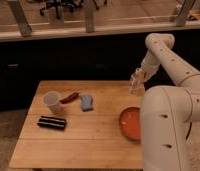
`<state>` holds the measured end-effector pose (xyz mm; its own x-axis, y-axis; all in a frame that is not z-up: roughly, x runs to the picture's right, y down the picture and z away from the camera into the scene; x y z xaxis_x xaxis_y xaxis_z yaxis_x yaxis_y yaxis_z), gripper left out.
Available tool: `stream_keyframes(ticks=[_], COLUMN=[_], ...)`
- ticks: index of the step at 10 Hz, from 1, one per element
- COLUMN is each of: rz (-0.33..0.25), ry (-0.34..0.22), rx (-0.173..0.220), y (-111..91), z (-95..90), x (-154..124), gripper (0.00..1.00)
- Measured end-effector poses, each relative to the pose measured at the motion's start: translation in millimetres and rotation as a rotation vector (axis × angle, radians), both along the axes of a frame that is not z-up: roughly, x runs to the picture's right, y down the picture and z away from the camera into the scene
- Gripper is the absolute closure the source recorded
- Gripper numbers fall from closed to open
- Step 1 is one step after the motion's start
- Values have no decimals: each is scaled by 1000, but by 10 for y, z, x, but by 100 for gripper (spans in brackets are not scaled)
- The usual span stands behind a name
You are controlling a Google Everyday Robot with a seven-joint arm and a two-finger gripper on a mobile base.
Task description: Knock the bottle over
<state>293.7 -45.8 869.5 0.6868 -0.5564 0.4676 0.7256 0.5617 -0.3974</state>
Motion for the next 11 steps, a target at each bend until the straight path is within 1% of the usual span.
stream_keyframes(ticks=[2,4,5,7,8,9,11], rz=[-2,-26,-48,-61,-78,-87,-101], ry=[-18,-37,-45,-55,-62,-67,-69], rx=[50,127,166,191,212,225,238], y=[-6,-5,-4,-31,-35,-45,-56], z=[-39,-94,-102,-94,-92,-91,-75], x=[-33,-67,-119,-189,-214,-233,-239], gripper=[98,98,98,98,98,98,98])
